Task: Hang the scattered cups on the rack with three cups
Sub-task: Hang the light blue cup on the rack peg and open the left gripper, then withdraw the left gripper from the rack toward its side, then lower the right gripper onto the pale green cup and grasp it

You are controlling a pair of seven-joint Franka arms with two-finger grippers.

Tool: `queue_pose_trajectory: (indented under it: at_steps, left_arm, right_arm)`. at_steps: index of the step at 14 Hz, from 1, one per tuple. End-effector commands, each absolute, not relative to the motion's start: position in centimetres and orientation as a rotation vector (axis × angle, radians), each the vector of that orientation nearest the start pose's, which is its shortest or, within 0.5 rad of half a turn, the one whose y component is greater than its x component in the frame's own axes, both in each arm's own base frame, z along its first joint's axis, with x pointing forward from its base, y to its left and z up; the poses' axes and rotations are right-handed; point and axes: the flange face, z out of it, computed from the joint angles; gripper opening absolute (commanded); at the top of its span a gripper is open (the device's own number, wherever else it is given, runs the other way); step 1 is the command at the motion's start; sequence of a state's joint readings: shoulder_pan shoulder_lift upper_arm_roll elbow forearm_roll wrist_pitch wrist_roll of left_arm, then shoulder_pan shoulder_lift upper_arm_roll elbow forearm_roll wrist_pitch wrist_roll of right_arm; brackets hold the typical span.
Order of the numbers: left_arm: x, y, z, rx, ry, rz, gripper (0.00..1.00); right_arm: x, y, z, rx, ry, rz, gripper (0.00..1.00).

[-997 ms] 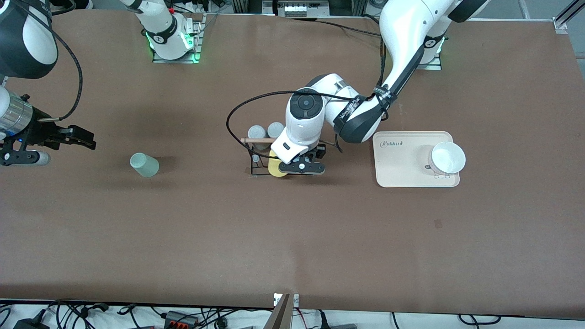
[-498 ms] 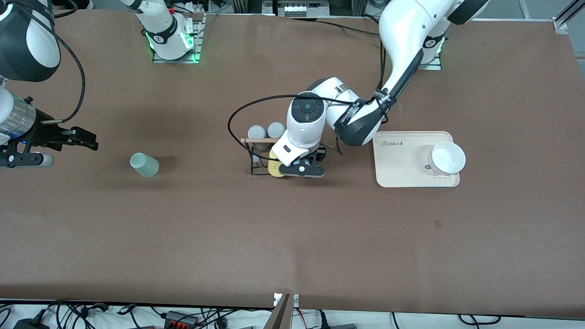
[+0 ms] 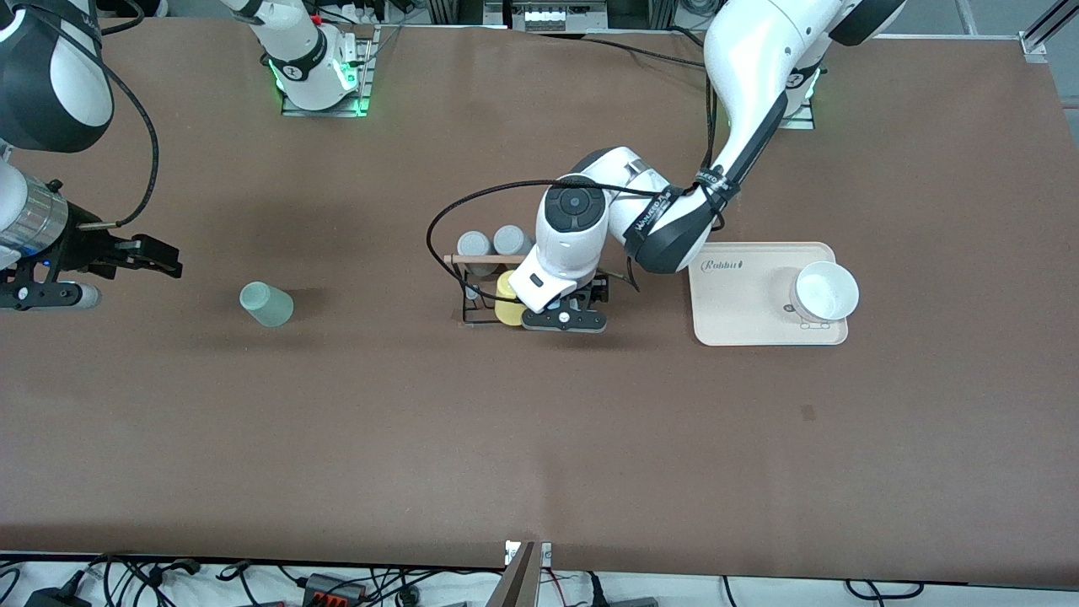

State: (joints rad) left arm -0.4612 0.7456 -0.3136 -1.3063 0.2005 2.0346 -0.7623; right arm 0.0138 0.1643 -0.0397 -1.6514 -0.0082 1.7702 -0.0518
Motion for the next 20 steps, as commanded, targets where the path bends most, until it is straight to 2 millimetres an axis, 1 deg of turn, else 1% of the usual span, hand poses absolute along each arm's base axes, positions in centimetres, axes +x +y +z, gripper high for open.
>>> queue_pose_trajectory:
  at_steps: [1, 2, 4, 6, 7, 8, 9, 10, 11, 12, 13, 14, 15, 16, 18, 19, 20]
  left_arm:
    - [58.2, -43.9, 36.6, -3.114, 0.150, -0.015, 1.00]
    - [59.0, -41.8, 38.7, -3.098, 0.189, -0.007, 1.00]
    - [58.9, -38.8, 43.4, -3.059, 0.221, 0.010, 1.00]
    - [58.7, -35.2, 48.0, -3.023, 0.159, 0.028, 1.00]
    - [58.8, -32.9, 50.1, -3.010, 0.126, 0.036, 1.00]
    - [58.8, -30.6, 51.9, -2.996, 0.166, 0.055, 1.00]
    - [58.9, -27.9, 53.4, -2.978, 0.220, 0.087, 1.00]
    - [59.2, -25.3, 54.5, -2.968, 0.267, 0.118, 1.00]
    - [59.7, -22.0, 55.5, -2.971, 0.295, 0.145, 1.00]
    - [59.6, -19.6, 56.6, -2.962, 0.302, 0.174, 1.00]
    - [59.3, -18.1, 56.9, -2.955, 0.307, 0.202, 1.00]
    - [59.0, -16.3, 57.6, -2.951, 0.300, 0.202, 1.00]
    - [58.5, -15.3, 57.7, -2.950, 0.290, 0.197, 1.00]
    - [58.2, -13.2, 58.0, -2.991, 0.244, 0.186, 1.00]
    - [57.4, -9.5, 57.1, -3.102, 0.160, 0.101, 1.00]
    - [56.2, -9.3, 56.3, -3.096, 0.162, 0.047, 1.00]
    - [55.1, -9.6, 55.1, -3.100, 0.137, 0.054, 1.00]
  right_arm:
    - [60.7, -1.4, 50.8, -3.164, -0.051, 0.079, 1.00]
    - [60.7, -1.4, 50.8, -3.164, -0.056, 0.077, 1.00]
    - [60.7, -1.3, 50.9, -3.163, -0.060, 0.076, 1.00]
    - [60.8, -1.5, 50.5, -3.158, -0.061, 0.083, 1.00]
    - [60.8, -1.6, 50.4, -3.158, -0.059, 0.086, 1.00]
    - [60.9, -1.6, 50.3, -3.159, -0.059, 0.088, 1.00]
    - [60.8, -1.6, 50.2, -3.164, -0.071, 0.096, 1.00]
    - [60.6, -1.5, 49.6, -3.163, -0.071, 0.118, 1.00]
    - [60.3, -1.5, 48.7, -3.160, -0.069, 0.144, 1.00]
    - [60.0, -1.4, 47.9, -3.160, -0.070, 0.161, 1.00]
    - [60.0, -1.5, 47.6, -3.158, -0.064, 0.161, 1.00]
    - [59.9, -1.5, 46.7, -3.159, -0.066, 0.164, 1.00]
    - [59.8, -1.5, 46.1, -3.161, -0.067, 0.157, 1.00]
    - [59.6, -1.6, 45.4, -3.162, -0.068, 0.162, 1.00]
    - [59.2, -1.4, 43.3, -3.161, -0.066, 0.198, 1.00]
    - [59.0, -1.4, 42.1, -3.160, -0.061, 0.188, 1.00]
    - [58.7, -1.3, 40.7, -3.161, -0.060, 0.181, 1.00]
